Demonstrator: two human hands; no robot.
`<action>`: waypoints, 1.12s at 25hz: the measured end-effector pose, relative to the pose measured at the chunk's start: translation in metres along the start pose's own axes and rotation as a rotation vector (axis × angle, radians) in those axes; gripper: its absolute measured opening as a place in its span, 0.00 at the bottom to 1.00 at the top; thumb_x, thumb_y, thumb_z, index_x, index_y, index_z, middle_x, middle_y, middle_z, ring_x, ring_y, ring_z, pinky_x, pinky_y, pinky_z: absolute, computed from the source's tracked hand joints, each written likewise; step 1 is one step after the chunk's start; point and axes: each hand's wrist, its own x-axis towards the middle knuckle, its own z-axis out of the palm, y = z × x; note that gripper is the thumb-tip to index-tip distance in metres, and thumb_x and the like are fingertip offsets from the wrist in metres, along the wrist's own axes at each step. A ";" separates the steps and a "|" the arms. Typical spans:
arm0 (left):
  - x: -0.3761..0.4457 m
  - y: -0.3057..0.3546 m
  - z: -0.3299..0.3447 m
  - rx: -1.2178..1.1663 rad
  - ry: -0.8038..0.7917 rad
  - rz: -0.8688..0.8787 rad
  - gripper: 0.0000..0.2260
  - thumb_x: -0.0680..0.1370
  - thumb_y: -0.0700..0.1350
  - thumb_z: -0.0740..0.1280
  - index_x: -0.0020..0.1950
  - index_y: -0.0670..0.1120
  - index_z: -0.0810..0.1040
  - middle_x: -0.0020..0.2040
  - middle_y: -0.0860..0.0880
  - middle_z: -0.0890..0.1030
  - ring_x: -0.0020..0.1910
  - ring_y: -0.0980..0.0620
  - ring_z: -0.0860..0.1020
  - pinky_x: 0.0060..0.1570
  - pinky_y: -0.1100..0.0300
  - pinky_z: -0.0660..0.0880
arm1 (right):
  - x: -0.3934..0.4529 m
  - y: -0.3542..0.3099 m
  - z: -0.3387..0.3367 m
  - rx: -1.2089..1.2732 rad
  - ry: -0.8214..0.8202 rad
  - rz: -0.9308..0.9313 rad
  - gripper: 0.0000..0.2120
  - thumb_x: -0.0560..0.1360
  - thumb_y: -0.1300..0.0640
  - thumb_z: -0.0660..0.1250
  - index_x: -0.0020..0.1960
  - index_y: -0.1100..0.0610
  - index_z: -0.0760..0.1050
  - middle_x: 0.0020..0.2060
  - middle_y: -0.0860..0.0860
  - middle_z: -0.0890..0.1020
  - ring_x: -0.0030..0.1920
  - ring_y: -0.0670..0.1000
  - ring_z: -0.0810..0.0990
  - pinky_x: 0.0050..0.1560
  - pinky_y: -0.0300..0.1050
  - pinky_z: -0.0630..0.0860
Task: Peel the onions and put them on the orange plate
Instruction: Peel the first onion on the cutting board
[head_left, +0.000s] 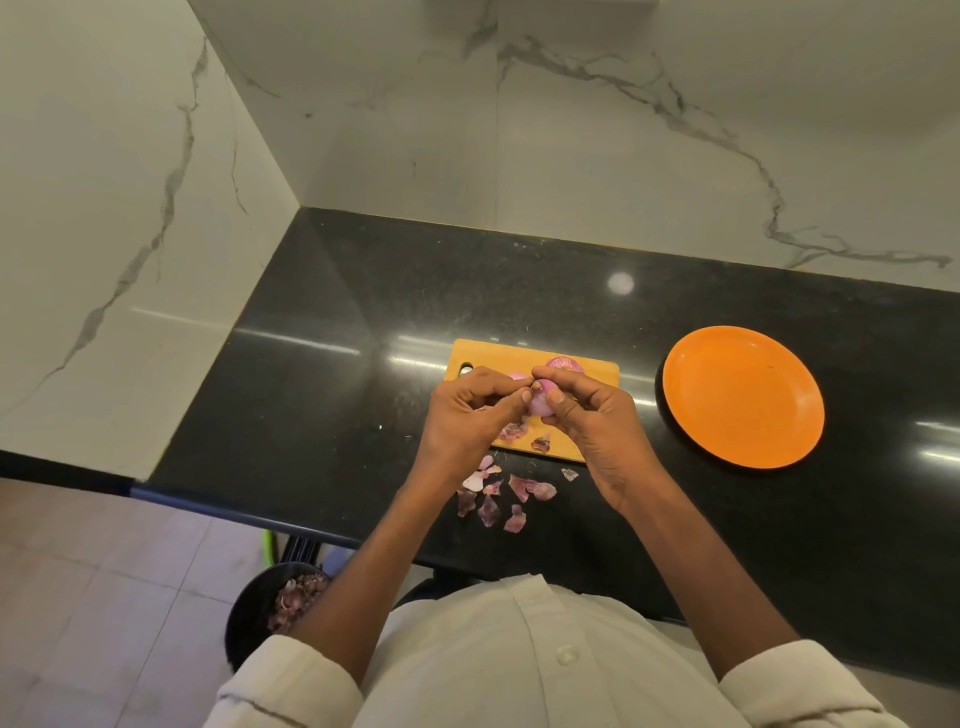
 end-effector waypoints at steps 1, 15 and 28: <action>-0.001 0.001 0.001 0.000 0.005 -0.008 0.06 0.80 0.37 0.75 0.56 0.39 0.88 0.48 0.41 0.86 0.50 0.34 0.85 0.52 0.30 0.83 | 0.000 0.000 0.000 -0.010 0.001 -0.003 0.12 0.81 0.63 0.70 0.60 0.50 0.85 0.57 0.48 0.88 0.62 0.48 0.85 0.66 0.53 0.81; -0.001 0.025 0.004 0.131 -0.056 0.001 0.03 0.80 0.40 0.76 0.53 0.43 0.86 0.46 0.46 0.87 0.45 0.45 0.86 0.48 0.52 0.85 | -0.006 -0.006 -0.003 0.000 0.052 -0.051 0.14 0.75 0.61 0.75 0.58 0.49 0.87 0.56 0.47 0.88 0.63 0.51 0.84 0.69 0.58 0.79; -0.006 0.022 0.013 -0.148 0.036 -0.235 0.04 0.80 0.40 0.75 0.50 0.39 0.85 0.47 0.38 0.86 0.48 0.39 0.85 0.60 0.31 0.80 | -0.009 -0.006 -0.002 0.196 -0.040 -0.034 0.15 0.78 0.63 0.70 0.65 0.60 0.82 0.61 0.55 0.86 0.66 0.53 0.83 0.64 0.47 0.81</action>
